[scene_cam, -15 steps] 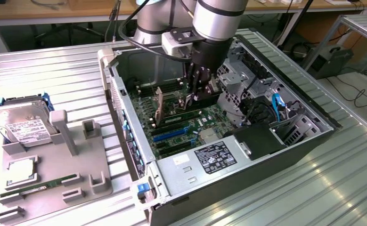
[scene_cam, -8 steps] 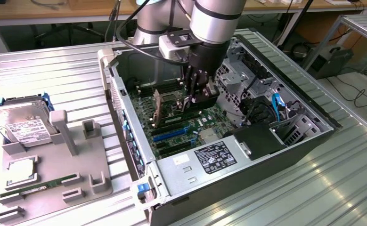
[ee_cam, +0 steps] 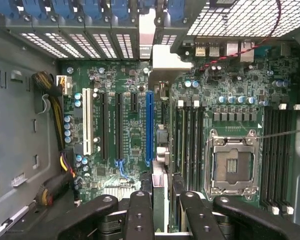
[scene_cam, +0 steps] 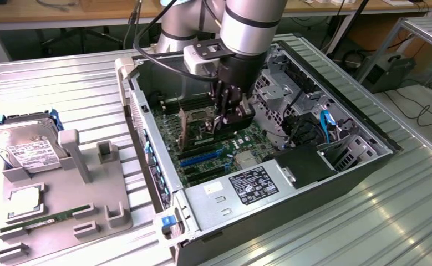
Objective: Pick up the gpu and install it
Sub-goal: 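Insert the gpu into the slot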
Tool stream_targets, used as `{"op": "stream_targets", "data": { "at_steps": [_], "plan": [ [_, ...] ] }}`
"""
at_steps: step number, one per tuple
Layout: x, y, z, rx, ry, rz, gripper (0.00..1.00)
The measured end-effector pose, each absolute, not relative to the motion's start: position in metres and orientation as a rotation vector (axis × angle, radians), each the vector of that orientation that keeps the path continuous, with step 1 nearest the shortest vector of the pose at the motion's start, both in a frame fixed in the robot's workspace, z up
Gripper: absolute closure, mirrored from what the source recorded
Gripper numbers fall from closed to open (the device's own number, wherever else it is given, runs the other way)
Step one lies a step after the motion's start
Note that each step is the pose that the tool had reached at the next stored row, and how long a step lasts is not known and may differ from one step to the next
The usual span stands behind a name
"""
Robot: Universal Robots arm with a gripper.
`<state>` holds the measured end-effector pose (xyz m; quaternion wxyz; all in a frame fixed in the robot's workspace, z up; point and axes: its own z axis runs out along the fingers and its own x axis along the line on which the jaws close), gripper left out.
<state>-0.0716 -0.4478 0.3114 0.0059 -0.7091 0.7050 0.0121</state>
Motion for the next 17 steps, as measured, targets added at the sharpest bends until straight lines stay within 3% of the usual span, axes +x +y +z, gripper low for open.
{"op": "stream_targets", "data": {
  "at_steps": [17],
  "plan": [
    [-0.086, -0.448, 0.300, -2.222, 2.204, 0.038, 0.74]
  ]
}}
